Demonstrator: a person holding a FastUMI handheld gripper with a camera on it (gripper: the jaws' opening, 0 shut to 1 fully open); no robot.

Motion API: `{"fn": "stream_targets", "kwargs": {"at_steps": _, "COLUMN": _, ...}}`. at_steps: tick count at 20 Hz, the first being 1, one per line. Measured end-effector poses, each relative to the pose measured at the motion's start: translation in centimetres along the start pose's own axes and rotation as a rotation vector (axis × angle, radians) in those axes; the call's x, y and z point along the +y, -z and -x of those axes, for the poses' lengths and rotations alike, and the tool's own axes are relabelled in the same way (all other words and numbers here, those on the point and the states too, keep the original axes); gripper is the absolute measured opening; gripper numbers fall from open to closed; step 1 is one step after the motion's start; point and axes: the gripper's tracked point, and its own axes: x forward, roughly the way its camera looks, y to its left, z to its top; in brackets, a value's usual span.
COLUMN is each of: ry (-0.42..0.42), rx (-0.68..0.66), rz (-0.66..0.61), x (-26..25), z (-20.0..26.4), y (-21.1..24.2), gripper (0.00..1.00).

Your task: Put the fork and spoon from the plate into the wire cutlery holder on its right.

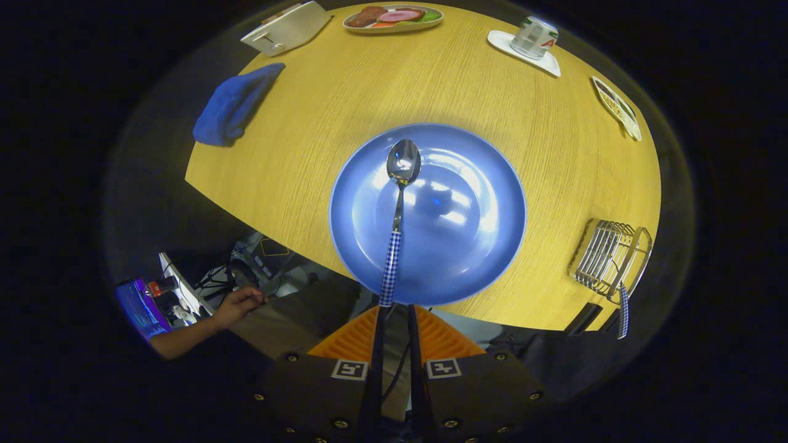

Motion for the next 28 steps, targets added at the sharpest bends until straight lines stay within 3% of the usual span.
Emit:
{"fn": "stream_targets", "kwargs": {"at_steps": 9, "ry": -0.011, "rx": -0.001, "rz": -0.076, "x": 1.0, "z": -3.3, "y": -2.1, "gripper": 0.20}}
{"fn": "stream_targets", "kwargs": {"at_steps": 28, "ry": 0.024, "rx": 0.093, "rz": -0.063, "x": -0.5, "z": -6.3, "y": -1.2, "gripper": 0.18}}
